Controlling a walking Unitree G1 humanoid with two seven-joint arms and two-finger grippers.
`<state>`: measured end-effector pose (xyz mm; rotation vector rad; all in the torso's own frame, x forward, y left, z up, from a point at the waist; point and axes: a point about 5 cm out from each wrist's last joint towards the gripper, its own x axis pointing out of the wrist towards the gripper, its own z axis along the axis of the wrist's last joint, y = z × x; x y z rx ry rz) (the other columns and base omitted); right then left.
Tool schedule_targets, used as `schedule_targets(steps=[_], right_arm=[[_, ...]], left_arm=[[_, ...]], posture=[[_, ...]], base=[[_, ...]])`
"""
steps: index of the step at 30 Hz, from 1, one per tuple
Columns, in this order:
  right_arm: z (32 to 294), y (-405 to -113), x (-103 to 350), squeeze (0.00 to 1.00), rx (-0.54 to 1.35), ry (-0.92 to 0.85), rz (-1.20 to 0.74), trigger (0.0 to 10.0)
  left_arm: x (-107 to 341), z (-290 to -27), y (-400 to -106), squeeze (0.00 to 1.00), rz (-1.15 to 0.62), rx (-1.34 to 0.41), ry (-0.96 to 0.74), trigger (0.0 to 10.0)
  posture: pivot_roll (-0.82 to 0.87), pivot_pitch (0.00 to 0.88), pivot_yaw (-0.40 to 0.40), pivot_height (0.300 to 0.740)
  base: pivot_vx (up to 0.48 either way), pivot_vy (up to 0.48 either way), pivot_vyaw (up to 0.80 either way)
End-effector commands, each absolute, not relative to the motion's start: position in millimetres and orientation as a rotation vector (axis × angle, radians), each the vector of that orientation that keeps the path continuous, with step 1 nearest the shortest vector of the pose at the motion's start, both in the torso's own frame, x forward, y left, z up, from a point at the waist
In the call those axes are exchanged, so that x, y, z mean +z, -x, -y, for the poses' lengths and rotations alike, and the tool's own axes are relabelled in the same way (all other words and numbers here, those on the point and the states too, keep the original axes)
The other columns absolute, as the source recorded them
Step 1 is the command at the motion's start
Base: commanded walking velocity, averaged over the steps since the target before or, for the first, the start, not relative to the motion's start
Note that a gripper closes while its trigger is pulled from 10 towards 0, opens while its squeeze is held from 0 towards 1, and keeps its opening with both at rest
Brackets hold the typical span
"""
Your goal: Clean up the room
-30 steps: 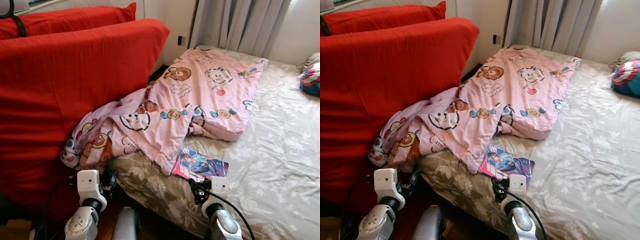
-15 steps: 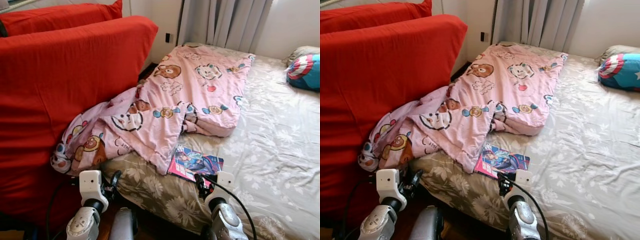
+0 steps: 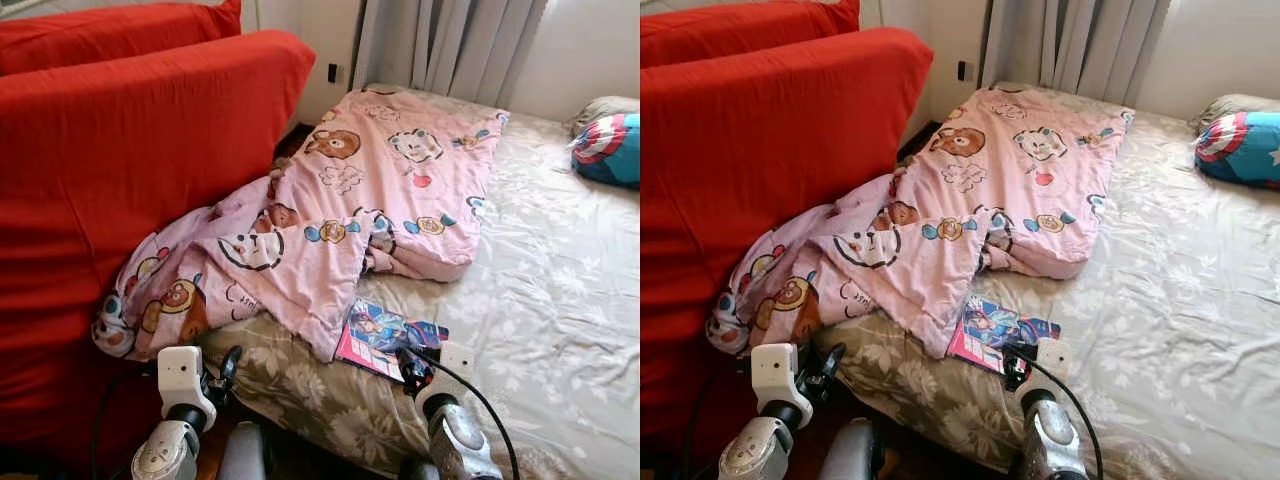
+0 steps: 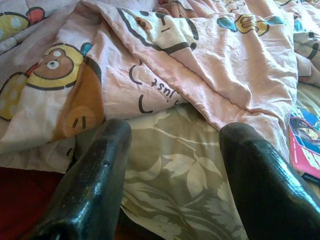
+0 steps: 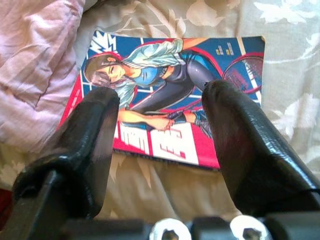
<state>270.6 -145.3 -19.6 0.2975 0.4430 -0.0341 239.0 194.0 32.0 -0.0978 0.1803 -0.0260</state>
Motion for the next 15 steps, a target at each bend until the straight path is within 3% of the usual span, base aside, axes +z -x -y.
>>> schedule_targets(steps=[1,7,15], right_arm=[[149,-272,-19,0.00,-0.054,-0.299,-0.451,10.0],[152,-277,-15,0.00,-0.066,-0.293,-0.443,10.0],[162,-284,-12,0.00,-0.126,-0.269,-0.455,10.0]], left_arm=[[33,-194,-238,0.00,-0.189,-0.035,0.096,10.0],[33,-194,-236,0.00,-0.191,-0.037,0.090,10.0],[35,-196,-232,0.00,-0.198,-0.052,0.086,10.0]], posture=[[0.11,0.082,-0.037,0.609],[0.11,0.091,-0.031,0.609],[0.12,0.116,-0.021,0.609]], base=[[0.289,0.000,0.00],[0.292,0.000,0.00],[0.034,0.000,0.00]])
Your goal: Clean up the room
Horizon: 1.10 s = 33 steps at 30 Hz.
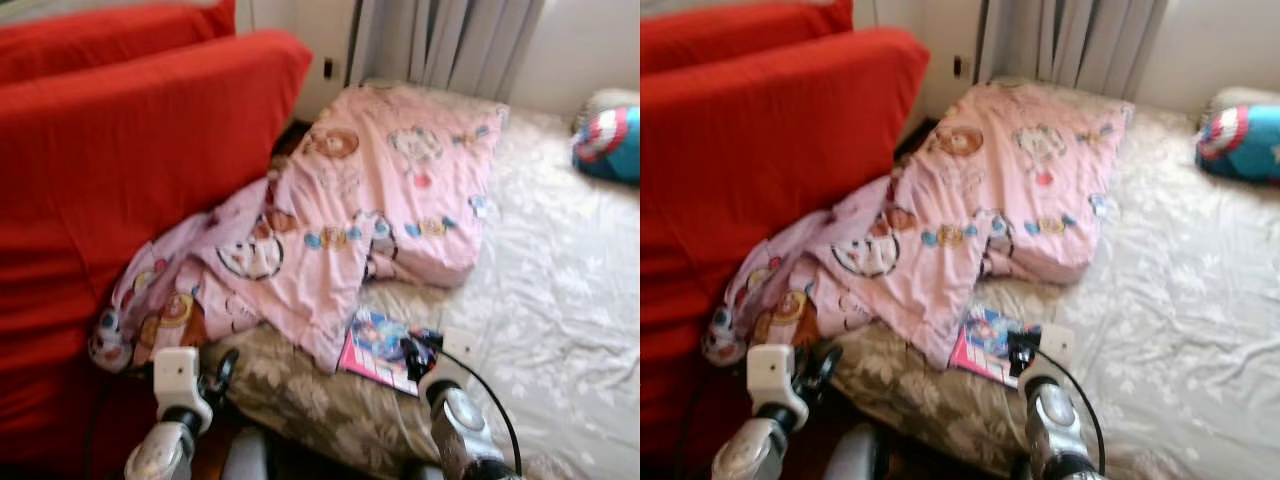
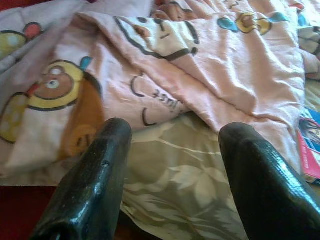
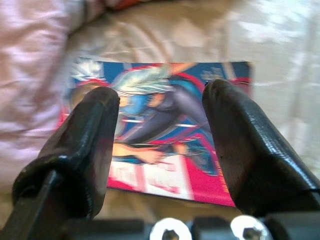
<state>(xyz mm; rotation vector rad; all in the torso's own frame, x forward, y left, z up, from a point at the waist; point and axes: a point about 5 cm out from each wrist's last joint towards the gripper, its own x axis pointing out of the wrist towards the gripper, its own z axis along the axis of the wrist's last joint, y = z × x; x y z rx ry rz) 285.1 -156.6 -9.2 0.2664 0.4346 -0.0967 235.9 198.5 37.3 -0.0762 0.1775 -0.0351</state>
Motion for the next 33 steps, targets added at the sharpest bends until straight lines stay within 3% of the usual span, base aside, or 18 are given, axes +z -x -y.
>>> schedule_targets(steps=[1,10,22,23,24,25,28,29,30,33], right_arm=[[164,-285,-11,0.00,-0.131,-0.268,-0.453,10.0],[178,-292,-5,0.00,-0.173,-0.256,-0.465,10.0],[179,-282,-15,0.00,-0.196,-0.319,-0.517,10.0],[178,-282,-16,0.20,-0.193,-0.318,-0.521,10.0],[178,-282,-16,0.95,-0.189,-0.317,-0.519,10.0],[177,-282,-15,1.00,-0.183,-0.319,-0.512,10.0],[176,-283,-14,1.00,-0.176,-0.323,-0.500,10.0],[175,-283,-14,0.13,-0.172,-0.334,-0.493,10.0],[173,-284,-13,0.00,-0.164,-0.334,-0.488,10.0],[172,-285,-12,0.00,-0.156,-0.344,-0.476,10.0]], left_arm=[[35,-196,-231,0.00,-0.198,-0.053,0.086,10.0],[36,-193,-227,0.00,-0.201,-0.062,0.082,10.0],[45,-198,-215,0.00,-0.203,-0.073,0.053,10.0],[47,-198,-216,0.00,-0.203,-0.077,0.050,10.0],[49,-198,-216,0.00,-0.201,-0.080,0.048,10.0],[52,-198,-218,0.00,-0.198,-0.083,0.048,10.0],[56,-196,-218,0.00,-0.191,-0.087,0.047,10.0],[58,-195,-217,0.00,-0.186,-0.091,0.046,10.0],[58,-193,-217,0.00,-0.187,-0.096,0.046,10.0],[60,-191,-211,0.00,-0.193,-0.108,0.044,10.0]], posture=[[0.12,0.117,-0.021,0.609],[0.13,0.148,-0.016,0.609],[0.17,0.229,0.011,0.609],[0.18,0.236,0.013,0.609],[0.18,0.251,0.018,0.609],[0.19,0.265,0.020,0.609],[0.19,0.286,0.023,0.609],[0.19,0.301,0.025,0.609],[0.20,0.310,0.027,0.609],[0.20,0.325,0.029,0.609]], base=[[0.274,0.000,0.00],[0.328,0.000,0.00],[0.000,0.000,0.00],[0.000,0.000,0.00],[0.000,0.000,0.00],[0.000,0.000,0.00],[0.000,0.000,0.00],[0.000,0.000,0.00],[0.000,0.000,0.00],[0.000,0.000,0.00]])
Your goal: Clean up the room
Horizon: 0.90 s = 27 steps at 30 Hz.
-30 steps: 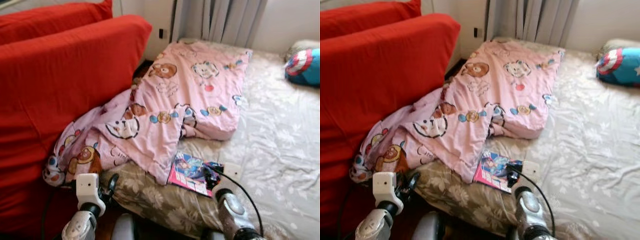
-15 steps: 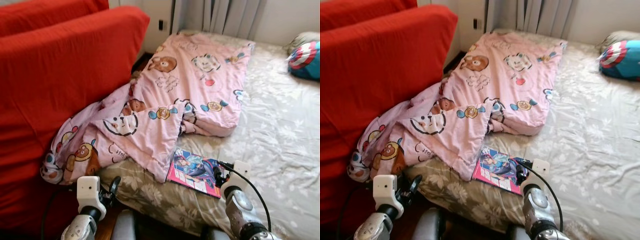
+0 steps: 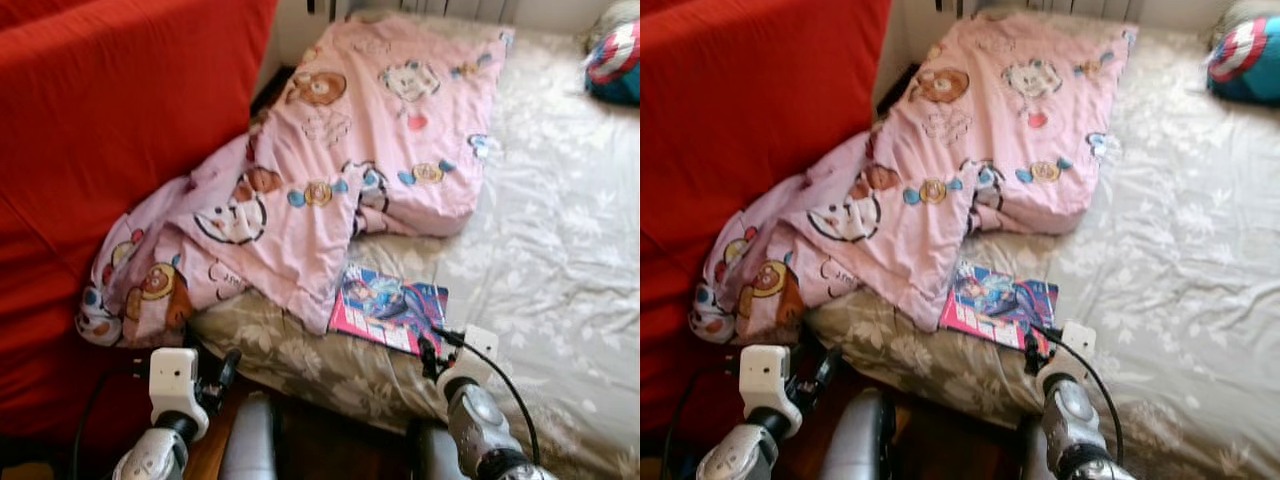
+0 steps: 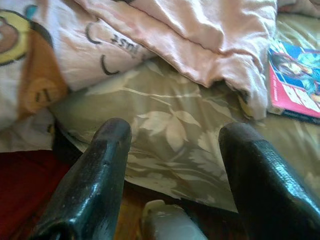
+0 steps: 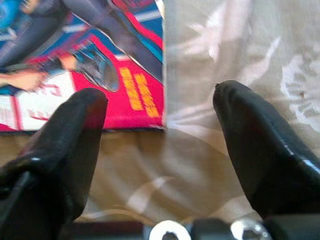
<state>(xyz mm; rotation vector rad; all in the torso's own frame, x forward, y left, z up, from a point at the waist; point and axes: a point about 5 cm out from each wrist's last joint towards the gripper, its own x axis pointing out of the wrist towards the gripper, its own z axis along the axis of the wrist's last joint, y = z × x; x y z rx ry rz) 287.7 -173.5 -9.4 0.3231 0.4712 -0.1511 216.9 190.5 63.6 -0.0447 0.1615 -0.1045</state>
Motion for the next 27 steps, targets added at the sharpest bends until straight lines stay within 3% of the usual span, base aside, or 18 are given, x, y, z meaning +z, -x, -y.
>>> schedule_targets(steps=[1,14,18,27], right_arm=[[172,-285,-12,0.00,-0.157,-0.350,-0.471,10.0],[168,-304,15,0.00,-0.082,-0.401,-0.269,10.0],[169,-307,22,0.00,-0.064,-0.294,-0.229,10.0],[164,-291,2,0.00,-0.039,-0.312,-0.316,10.0]], left_arm=[[62,-191,-207,0.00,-0.194,-0.109,0.043,10.0],[61,-197,-187,0.00,-0.252,-0.087,0.039,10.0],[58,-194,-187,0.00,-0.270,-0.092,0.042,10.0],[55,-193,-185,0.00,-0.292,-0.096,0.037,10.0]], posture=[[0.20,0.336,0.031,0.609],[0.21,0.365,0.033,0.609],[0.20,0.365,0.033,0.609],[0.19,0.364,0.034,0.609]], base=[[0.000,0.000,0.00],[0.000,0.000,0.00],[0.000,0.000,0.00],[0.000,0.000,0.00]])
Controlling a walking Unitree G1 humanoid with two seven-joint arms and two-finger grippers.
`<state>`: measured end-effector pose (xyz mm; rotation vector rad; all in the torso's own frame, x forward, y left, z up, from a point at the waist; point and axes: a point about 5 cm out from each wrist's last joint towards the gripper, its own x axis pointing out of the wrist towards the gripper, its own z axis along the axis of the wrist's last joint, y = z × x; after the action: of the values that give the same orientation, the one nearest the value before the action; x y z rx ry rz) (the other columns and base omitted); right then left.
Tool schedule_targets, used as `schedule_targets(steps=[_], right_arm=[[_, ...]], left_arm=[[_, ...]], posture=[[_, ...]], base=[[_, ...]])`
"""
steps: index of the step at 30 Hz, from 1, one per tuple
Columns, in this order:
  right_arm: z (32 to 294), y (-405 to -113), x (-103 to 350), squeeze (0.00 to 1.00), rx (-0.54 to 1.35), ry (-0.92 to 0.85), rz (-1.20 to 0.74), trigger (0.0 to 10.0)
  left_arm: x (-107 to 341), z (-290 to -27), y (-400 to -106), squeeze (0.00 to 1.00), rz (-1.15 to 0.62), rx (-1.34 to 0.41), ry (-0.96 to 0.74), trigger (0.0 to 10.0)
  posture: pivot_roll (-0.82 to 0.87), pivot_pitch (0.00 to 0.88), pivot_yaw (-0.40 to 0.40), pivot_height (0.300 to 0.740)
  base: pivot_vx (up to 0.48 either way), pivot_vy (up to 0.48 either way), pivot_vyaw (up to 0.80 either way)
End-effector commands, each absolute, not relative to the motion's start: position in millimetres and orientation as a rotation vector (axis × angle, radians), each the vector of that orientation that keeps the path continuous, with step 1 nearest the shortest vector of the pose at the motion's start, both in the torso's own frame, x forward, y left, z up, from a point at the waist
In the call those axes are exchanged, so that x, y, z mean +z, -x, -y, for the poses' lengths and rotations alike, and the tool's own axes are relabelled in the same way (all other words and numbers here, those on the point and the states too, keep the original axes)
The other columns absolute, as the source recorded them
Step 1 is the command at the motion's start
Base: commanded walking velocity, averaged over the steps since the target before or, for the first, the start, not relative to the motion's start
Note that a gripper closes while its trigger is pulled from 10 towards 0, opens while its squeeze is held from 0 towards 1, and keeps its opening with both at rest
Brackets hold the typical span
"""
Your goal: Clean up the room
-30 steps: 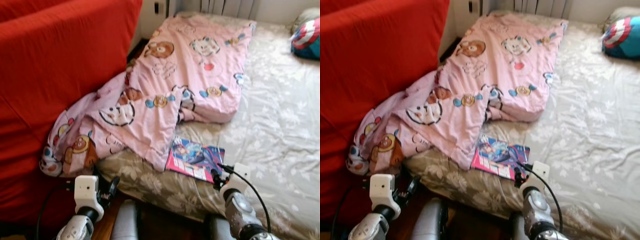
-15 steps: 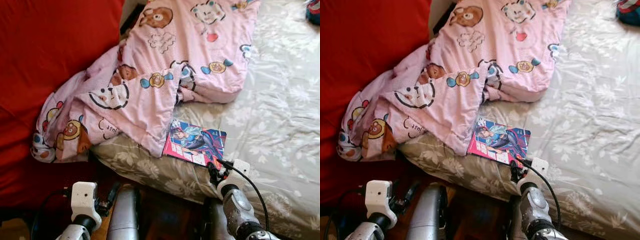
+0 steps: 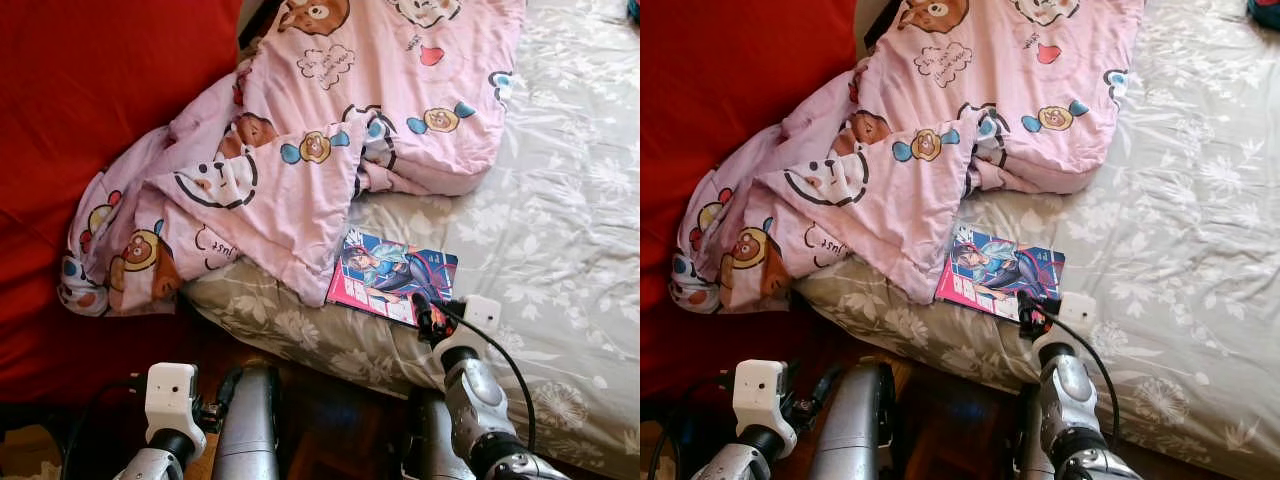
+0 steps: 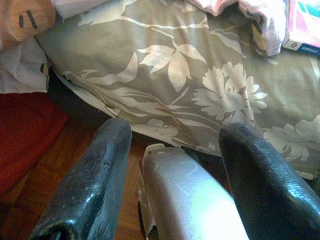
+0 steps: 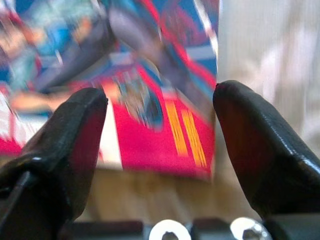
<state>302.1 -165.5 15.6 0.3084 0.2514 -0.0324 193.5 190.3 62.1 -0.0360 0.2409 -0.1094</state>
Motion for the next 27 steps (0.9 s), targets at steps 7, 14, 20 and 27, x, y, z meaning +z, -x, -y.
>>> schedule_targets(steps=[7,14,20,27], right_arm=[[169,-288,-2,0.00,-0.081,-0.316,-0.338,10.0],[167,-288,-3,0.00,-0.071,-0.345,-0.352,10.0],[164,-290,-2,0.00,-0.064,-0.392,-0.352,10.0],[154,-293,-3,0.00,-0.055,-0.687,-0.357,10.0]], left_arm=[[55,-196,-185,0.00,-0.292,-0.086,0.026,10.0],[60,-193,-186,0.00,-0.282,-0.086,0.028,10.0],[62,-191,-185,0.00,-0.279,-0.085,0.031,10.0],[64,-194,-177,0.00,-0.287,-0.072,0.027,10.0]], posture=[[0.21,0.371,0.038,0.609],[0.21,0.379,0.037,0.609],[0.23,0.384,0.038,0.609],[0.25,0.390,0.041,0.609]], base=[[0.000,0.000,0.00],[0.000,0.000,0.00],[0.000,0.000,0.00],[0.000,0.000,0.00]])
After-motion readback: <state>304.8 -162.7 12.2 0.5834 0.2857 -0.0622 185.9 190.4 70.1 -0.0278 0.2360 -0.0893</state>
